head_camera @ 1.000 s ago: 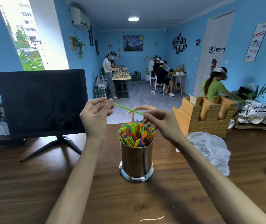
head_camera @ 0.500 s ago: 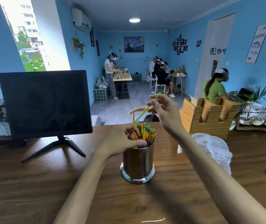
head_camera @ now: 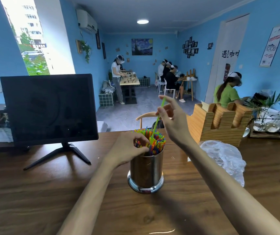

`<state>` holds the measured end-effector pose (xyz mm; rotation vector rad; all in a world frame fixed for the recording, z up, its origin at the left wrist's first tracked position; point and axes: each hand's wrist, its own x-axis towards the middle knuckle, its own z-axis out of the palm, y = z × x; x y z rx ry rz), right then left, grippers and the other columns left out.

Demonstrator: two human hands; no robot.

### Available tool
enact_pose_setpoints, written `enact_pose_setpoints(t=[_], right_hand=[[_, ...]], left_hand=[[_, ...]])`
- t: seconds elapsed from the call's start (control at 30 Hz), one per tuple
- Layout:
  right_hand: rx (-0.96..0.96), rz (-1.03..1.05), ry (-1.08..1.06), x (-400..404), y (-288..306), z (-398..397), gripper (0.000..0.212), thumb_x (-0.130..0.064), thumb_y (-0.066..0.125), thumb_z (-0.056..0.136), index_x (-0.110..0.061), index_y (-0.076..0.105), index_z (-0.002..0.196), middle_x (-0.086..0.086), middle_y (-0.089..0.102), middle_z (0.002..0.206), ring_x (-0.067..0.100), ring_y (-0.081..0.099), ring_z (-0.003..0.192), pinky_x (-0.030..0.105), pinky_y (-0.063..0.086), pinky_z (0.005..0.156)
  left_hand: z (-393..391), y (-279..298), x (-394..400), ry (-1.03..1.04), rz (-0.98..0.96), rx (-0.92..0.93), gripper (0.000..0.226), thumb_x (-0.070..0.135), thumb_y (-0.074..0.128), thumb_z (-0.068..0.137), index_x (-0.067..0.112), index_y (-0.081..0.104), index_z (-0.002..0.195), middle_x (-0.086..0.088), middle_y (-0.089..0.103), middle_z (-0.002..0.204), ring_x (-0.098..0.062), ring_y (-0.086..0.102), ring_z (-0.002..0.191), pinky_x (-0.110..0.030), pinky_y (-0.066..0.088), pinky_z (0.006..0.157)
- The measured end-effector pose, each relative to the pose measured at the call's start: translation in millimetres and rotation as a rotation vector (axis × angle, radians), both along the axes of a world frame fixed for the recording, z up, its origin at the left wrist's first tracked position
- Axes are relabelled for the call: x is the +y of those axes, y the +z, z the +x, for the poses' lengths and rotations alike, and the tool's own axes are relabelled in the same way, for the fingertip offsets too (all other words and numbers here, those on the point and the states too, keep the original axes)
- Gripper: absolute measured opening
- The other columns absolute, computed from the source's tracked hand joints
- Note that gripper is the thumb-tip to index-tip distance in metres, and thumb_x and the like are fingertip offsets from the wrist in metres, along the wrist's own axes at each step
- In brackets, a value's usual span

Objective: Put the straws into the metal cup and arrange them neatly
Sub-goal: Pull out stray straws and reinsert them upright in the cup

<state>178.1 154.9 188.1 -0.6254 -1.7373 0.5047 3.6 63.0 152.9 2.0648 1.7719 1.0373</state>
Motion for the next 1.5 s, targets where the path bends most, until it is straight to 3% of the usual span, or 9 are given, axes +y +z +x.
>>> enact_pose_setpoints(t=[0.23,0.33,0.47,0.6,0.83,0.97,1.13,1.27,1.5], right_hand=[[-0.468,0.064,0.033,5,-40,-10,0.013,-0.027,0.068,0.097,-0.019,0.068,0.106,-0.007,0.072,0.09,0.01,0.066,0.08,0.042,0.056,0.077],[-0.565,-0.057,0.058,6,-45,-8,0.034,-0.043,0.056,0.1,-0.015,0.073,0.091,0.001,0.073,0.089,0.017,0.066,0.084,0.048,0.053,0.08],[-0.496,-0.197,0.154,7,-43,0,0.04,-0.045,0.043,0.105,-0.019,0.071,0.093,0.004,0.072,0.088,0.021,0.067,0.089,0.05,0.053,0.084],[-0.165,-0.449,0.402,4,-33,4,0.024,-0.02,0.042,0.11,-0.018,0.066,0.115,0.002,0.075,0.093,0.013,0.072,0.094,0.028,0.056,0.085],[0.552,-0.858,0.608,10,-7,20,0.021,-0.027,0.07,0.084,-0.008,0.066,0.092,0.004,0.072,0.079,0.013,0.071,0.072,0.018,0.058,0.06],[0.685,-0.841,0.583,12,5,18,0.017,-0.022,0.07,0.087,-0.008,0.07,0.096,0.002,0.065,0.08,0.013,0.066,0.072,0.019,0.058,0.061],[0.458,-0.528,0.381,12,13,12,0.021,-0.017,0.053,0.105,-0.015,0.069,0.117,0.003,0.067,0.093,0.015,0.07,0.085,0.027,0.059,0.076],[0.106,-0.27,0.236,7,2,6,0.039,-0.011,0.056,0.102,-0.02,0.054,0.141,0.007,0.07,0.097,0.017,0.073,0.087,0.029,0.06,0.077],[-0.374,-0.042,0.074,13,-40,-7,0.01,-0.019,0.069,0.093,-0.02,0.068,0.103,-0.009,0.071,0.094,0.009,0.069,0.083,0.041,0.058,0.079]], left_hand=[[2,18,-5,0.054,0.306,-0.283,0.026,0.021,0.082,0.084,0.039,0.076,0.101,0.014,0.072,0.081,0.0,0.061,0.072,-0.016,0.046,0.069],[0,26,-4,0.104,0.498,-0.452,0.029,0.013,0.082,0.084,0.034,0.076,0.102,0.009,0.074,0.081,-0.007,0.064,0.073,-0.024,0.052,0.071],[-5,36,-1,0.207,0.679,-0.785,0.02,0.01,0.079,0.087,0.014,0.075,0.106,0.008,0.077,0.082,-0.007,0.068,0.075,-0.022,0.051,0.07],[-7,33,3,0.285,0.712,-0.972,0.012,0.011,0.078,0.087,0.015,0.07,0.095,0.015,0.071,0.076,0.0,0.061,0.069,-0.022,0.048,0.069],[-11,15,11,0.236,0.573,-0.837,0.027,0.012,0.087,0.079,0.019,0.061,0.074,-0.015,0.069,0.076,-0.015,0.065,0.071,-0.024,0.05,0.067],[-12,9,11,0.181,0.302,-0.55,0.028,0.019,0.09,0.075,0.013,0.063,0.067,-0.002,0.069,0.066,-0.011,0.061,0.062,-0.031,0.051,0.063],[2,6,4,0.184,0.2,-0.193,0.02,0.037,0.086,0.078,0.025,0.07,0.073,0.012,0.067,0.082,-0.009,0.061,0.089,-0.032,0.05,0.083],[9,3,2,0.131,0.246,-0.066,0.028,0.052,0.084,0.073,0.032,0.065,0.073,0.013,0.059,0.079,-0.008,0.053,0.087,-0.03,0.044,0.075],[19,-5,6,0.099,0.173,0.091,0.048,0.056,0.09,0.06,0.036,0.068,0.098,0.025,0.056,0.082,-0.007,0.052,0.086,-0.03,0.047,0.078]])
